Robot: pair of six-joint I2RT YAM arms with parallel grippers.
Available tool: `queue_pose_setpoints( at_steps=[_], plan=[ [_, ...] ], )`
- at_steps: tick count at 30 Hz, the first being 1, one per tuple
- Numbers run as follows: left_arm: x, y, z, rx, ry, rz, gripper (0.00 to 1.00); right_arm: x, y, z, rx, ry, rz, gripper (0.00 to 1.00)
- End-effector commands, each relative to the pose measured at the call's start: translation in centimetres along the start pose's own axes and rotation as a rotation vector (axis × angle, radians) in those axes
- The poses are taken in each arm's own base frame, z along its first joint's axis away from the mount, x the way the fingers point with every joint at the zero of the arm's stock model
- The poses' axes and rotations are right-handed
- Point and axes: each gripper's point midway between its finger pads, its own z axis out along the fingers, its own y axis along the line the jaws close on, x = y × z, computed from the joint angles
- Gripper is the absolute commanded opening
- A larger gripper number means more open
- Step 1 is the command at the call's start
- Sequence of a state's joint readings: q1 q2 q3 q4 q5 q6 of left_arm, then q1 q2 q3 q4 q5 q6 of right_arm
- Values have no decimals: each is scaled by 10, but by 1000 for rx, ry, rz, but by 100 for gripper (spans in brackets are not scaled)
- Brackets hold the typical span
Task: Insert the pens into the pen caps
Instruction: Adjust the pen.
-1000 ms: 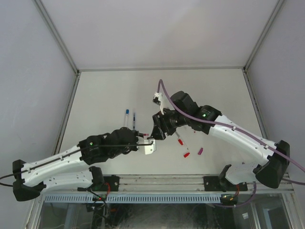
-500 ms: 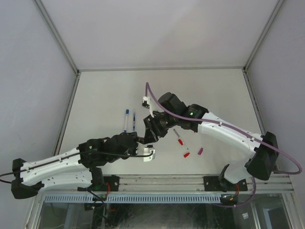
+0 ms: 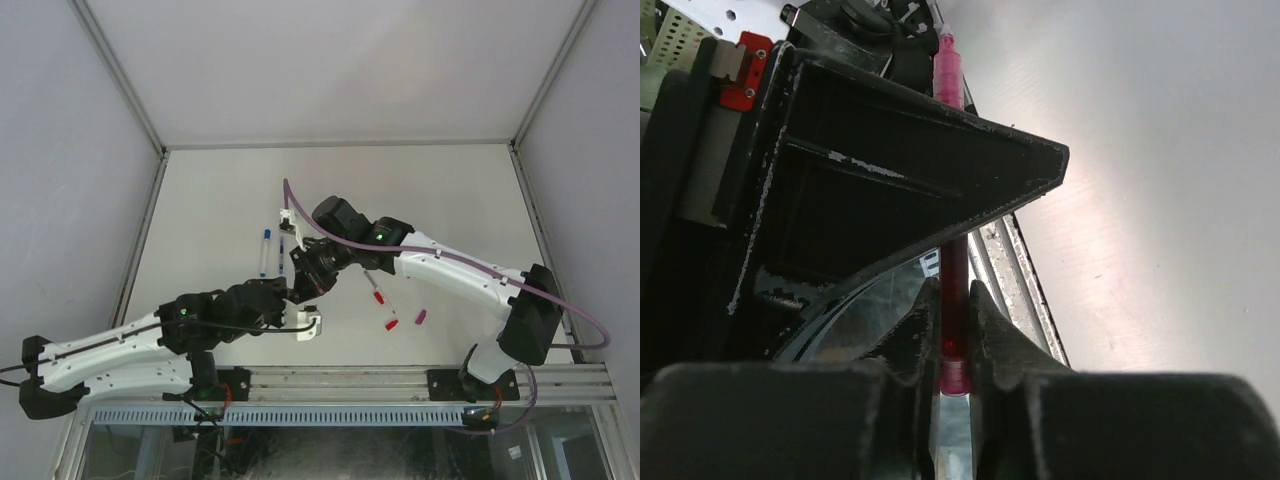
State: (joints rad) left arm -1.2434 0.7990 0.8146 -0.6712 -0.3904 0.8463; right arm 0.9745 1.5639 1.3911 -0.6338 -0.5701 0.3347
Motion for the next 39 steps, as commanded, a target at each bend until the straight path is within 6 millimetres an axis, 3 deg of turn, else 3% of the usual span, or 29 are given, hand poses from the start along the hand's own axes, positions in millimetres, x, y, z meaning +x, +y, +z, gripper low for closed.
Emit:
queue_pose_setpoints(
  at_steps=[1,8,15,21,29,34,39],
  plan=[
    [-10,10,-2,-60,-60,-25,4,-28,16,-5,-25,-80,-75,0],
    [-11,20,-7,-132,-88,-78,41,-30,2,-15,86,-112,-83,0],
    [-16,38,-20,-228,-144,-199,59,-25,-28,-26,216,-147,-5,0],
    [-23,55,-38,-312,-243,-336,63,-28,-65,-48,322,-248,107,0],
    [-20,73,-49,-405,-259,-564,68,-30,-97,-89,411,-419,203,0],
    [-21,84,-53,-421,-299,-736,71,-31,-101,-109,444,-513,207,0],
    [9,116,-67,-510,-306,-999,71,-34,-91,-120,427,-584,171,0]
  ],
)
